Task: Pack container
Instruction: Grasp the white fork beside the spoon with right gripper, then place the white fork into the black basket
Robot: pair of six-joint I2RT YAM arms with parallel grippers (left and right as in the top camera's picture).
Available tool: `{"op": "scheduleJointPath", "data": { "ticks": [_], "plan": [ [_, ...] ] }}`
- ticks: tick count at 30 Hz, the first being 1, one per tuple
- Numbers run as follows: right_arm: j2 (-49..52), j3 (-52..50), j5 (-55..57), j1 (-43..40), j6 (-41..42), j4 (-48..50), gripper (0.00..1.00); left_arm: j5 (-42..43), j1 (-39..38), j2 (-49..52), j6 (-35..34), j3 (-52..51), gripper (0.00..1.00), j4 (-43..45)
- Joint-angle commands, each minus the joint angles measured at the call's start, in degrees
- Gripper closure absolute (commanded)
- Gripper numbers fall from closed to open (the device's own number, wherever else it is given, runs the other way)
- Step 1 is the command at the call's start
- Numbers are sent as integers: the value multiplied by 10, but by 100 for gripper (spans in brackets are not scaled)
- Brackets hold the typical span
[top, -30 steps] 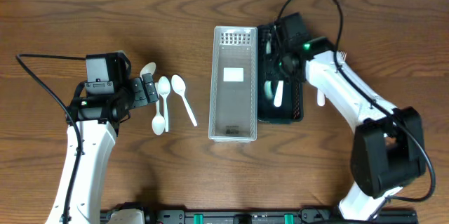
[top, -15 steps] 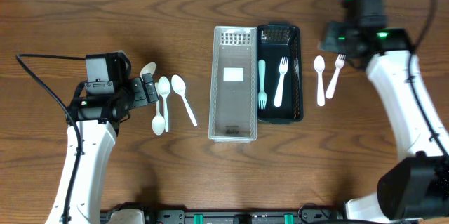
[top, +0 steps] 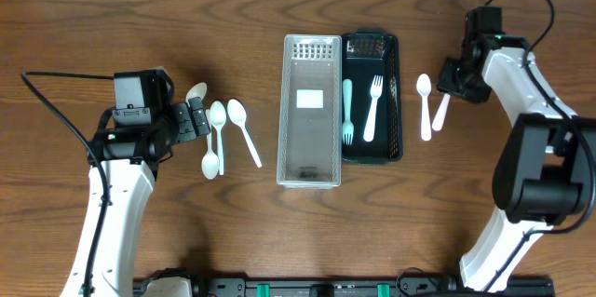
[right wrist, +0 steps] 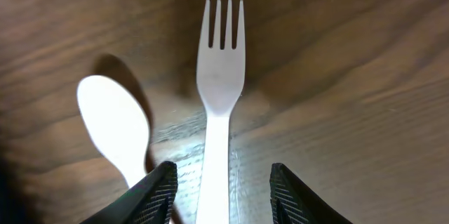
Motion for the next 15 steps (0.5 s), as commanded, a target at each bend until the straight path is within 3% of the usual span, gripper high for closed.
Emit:
{"op": "scheduleJointPath", "data": {
  "ticks": [1, 5, 10, 12, 13, 15],
  "plan": [
    [29, -1, 3, -1, 20, 5, 56, -7, 3, 5, 5, 10, 2, 0],
    [58, -1, 2, -1, 20, 1, 59, -7, 3, 5, 5, 10, 2, 0],
    [68, -1, 2, -1, 20, 0, 73, -7, 3, 5, 5, 10, 2, 0],
    [67, -1, 4, -1, 19, -2, 87, -7, 3, 5, 5, 10, 2, 0],
    [67, -1, 9, -1, 19, -5, 98, -7, 3, 5, 5, 10, 2, 0],
    [59, -1, 12, -1, 20, -10, 98, -7, 3, 5, 5, 10, 2, 0]
  ]
}}
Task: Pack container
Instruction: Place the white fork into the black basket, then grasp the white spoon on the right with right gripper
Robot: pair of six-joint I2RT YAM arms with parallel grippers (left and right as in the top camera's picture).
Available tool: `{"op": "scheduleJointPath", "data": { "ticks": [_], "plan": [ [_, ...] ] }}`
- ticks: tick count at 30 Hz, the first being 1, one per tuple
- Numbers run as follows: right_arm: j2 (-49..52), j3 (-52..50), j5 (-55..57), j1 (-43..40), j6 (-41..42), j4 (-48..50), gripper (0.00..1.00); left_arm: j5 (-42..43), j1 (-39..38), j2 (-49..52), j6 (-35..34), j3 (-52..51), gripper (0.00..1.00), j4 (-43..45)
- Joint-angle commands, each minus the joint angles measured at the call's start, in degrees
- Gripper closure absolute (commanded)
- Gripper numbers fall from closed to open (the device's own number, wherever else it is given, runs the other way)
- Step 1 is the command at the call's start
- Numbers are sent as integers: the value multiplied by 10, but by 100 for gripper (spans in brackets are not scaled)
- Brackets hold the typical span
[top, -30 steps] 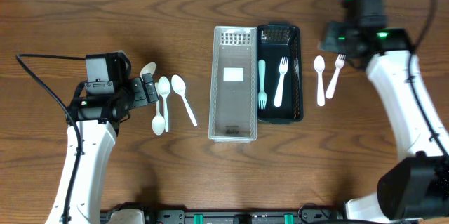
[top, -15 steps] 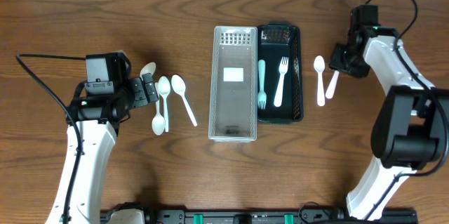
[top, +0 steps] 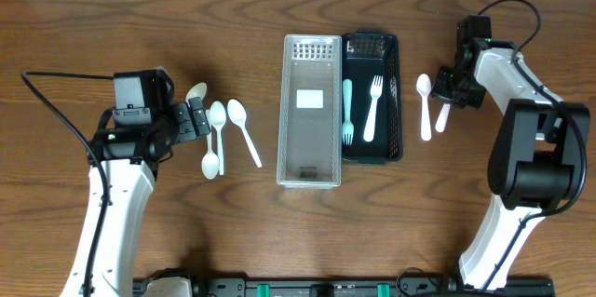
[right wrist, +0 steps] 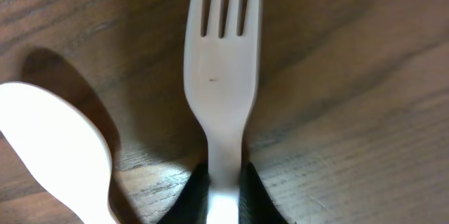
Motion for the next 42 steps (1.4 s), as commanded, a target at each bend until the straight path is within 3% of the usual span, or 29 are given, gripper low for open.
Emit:
{"op": "scheduleJointPath", "data": {
  "ticks": [1, 7, 13, 20, 25, 31, 33, 37, 42],
  "plan": [
    [0, -3, 12, 0, 3, -11, 98, -7, 3, 5, 5, 10, 2, 0],
    [-133, -3, 15, 22, -14, -17, 99, -7, 3, 5, 5, 10, 2, 0],
    [-270, -3, -62, 91, -36, -4, 99, -7, 3, 5, 5, 10, 2, 0],
    [-247, -9, -70, 200, -13, -3, 98, -7, 3, 5, 5, 10, 2, 0],
    [-162, -9, -70, 242, 18, -2, 90, -7, 3, 5, 5, 10, 2, 0],
    [-142, -1, -71, 253, -11, 1, 37, -7, 3, 5, 5, 10, 2, 0],
    [-162, 11, -42, 245, -15, -8, 27, -7, 3, 5, 5, 10, 2, 0],
    [-206, 18, 35, 209, -14, -20, 29, -7, 3, 5, 5, 10, 2, 0],
    [-217, 17, 57, 128, -9, -35, 38, -7, 3, 5, 5, 10, 2, -1]
  ]
}}
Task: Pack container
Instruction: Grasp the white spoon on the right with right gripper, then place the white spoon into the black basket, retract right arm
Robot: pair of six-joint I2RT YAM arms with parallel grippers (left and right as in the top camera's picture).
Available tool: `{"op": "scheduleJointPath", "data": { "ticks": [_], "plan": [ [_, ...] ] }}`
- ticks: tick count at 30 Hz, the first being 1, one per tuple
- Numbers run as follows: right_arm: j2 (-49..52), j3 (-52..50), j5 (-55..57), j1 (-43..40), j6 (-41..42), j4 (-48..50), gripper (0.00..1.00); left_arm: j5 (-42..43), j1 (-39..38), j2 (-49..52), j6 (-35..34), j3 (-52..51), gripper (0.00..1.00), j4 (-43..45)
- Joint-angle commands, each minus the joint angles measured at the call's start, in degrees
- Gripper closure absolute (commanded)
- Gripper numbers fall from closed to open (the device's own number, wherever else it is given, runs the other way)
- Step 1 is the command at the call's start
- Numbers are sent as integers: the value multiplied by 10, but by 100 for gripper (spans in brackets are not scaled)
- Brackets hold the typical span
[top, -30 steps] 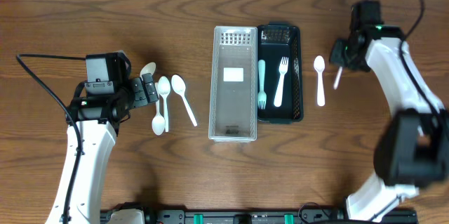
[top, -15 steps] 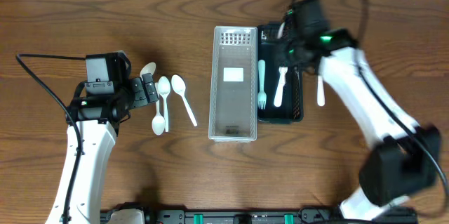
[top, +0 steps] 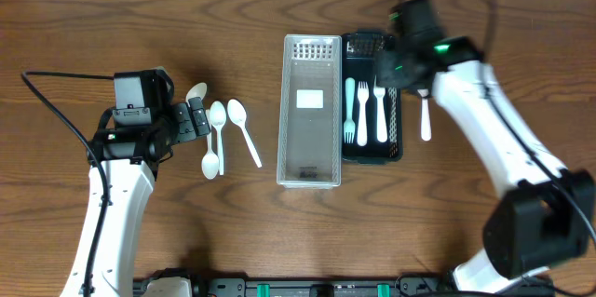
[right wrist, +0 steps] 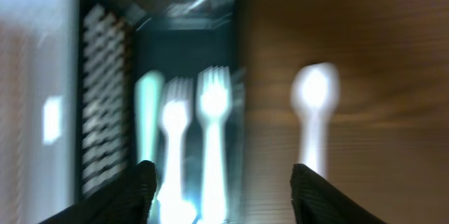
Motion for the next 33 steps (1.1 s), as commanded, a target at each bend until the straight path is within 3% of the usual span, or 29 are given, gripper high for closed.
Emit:
{"op": "scheduleJointPath", "data": {
  "ticks": [1, 11, 26, 29, 33],
  "plan": [
    [-1, 6, 42, -59, 1, -8, 38, -7, 3, 5, 5, 10, 2, 0],
    [107, -10, 34, -101, -3, 8, 36, -7, 3, 5, 5, 10, 2, 0],
    [213, -10, -3, -100, -6, 11, 54, -7, 3, 5, 5, 10, 2, -1],
    [224, -11, -7, -100, -6, 10, 61, -7, 3, 5, 5, 10, 2, -1],
    [225, -11, -5, -100, -6, 15, 88, -7, 3, 5, 5, 10, 2, -1]
  ]
}}
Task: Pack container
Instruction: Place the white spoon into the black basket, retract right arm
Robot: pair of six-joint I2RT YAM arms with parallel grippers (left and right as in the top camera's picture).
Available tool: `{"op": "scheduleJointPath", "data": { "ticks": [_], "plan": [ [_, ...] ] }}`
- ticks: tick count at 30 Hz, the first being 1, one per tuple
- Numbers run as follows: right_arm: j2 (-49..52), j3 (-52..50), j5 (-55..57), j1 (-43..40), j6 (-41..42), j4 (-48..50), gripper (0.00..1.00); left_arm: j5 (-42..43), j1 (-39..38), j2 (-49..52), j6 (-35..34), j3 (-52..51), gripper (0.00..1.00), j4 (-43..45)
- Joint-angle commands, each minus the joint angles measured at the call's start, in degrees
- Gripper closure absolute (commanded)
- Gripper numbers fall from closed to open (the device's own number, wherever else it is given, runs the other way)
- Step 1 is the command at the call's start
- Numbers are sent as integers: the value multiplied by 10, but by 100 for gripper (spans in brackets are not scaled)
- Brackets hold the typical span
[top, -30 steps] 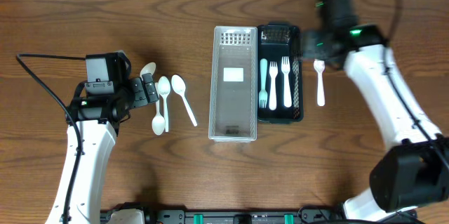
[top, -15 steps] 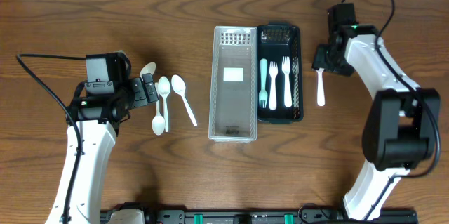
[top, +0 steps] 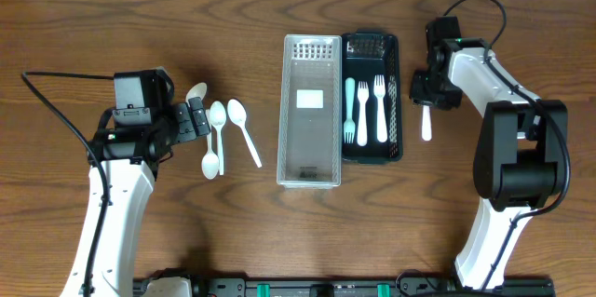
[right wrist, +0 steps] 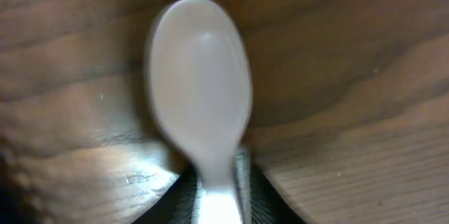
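Note:
My right gripper (right wrist: 219,185) is shut on the neck of a white plastic spoon (right wrist: 200,90) that lies on the table just right of the black tray (top: 396,101); overhead, its handle (top: 426,126) sticks out below the right gripper (top: 424,89). A teal fork (top: 347,111) and two white forks (top: 372,109) lie in the tray. The clear container (top: 310,171) beside it holds no cutlery. At far left my left gripper (top: 194,118) stands open beside three white spoons (top: 223,129) on the table.
The clear container and the black tray sit side by side in the middle of the wooden table. The left spoons lie fanned between my left gripper and the clear container. The table's far edge runs along the top of the overhead view.
My right gripper was open above the black tray, where the second white fork lay. Now it is down at the spoon right of the tray and shut on its neck. The left arm has not moved.
My right gripper stood open around a white fork lying next to a spoon right of the tray. Then it was shut on that fork. Later the fork lay in the black tray with the gripper open above. Now the gripper is shut on the spoon.

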Motion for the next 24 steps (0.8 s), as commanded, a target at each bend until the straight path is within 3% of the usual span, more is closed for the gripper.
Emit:
{"op": "scheduleJointPath", "data": {
  "ticks": [1, 2, 9, 16, 24],
  "plan": [
    [11, -4, 3, 0, 2, -2, 94, -7, 3, 5, 5, 10, 2, 0],
    [10, -3, 10, 0, 2, -2, 99, -7, 3, 5, 5, 10, 2, 0],
    [-86, 41, 70, 4, -20, -63, 99, -7, 3, 5, 5, 10, 2, 0],
    [-232, 65, -50, 34, -22, -55, 99, -26, 3, 5, 5, 10, 2, 50],
    [-220, 30, -70, 101, 19, -46, 99, -23, 3, 5, 0, 10, 2, 49]
  ]
}}
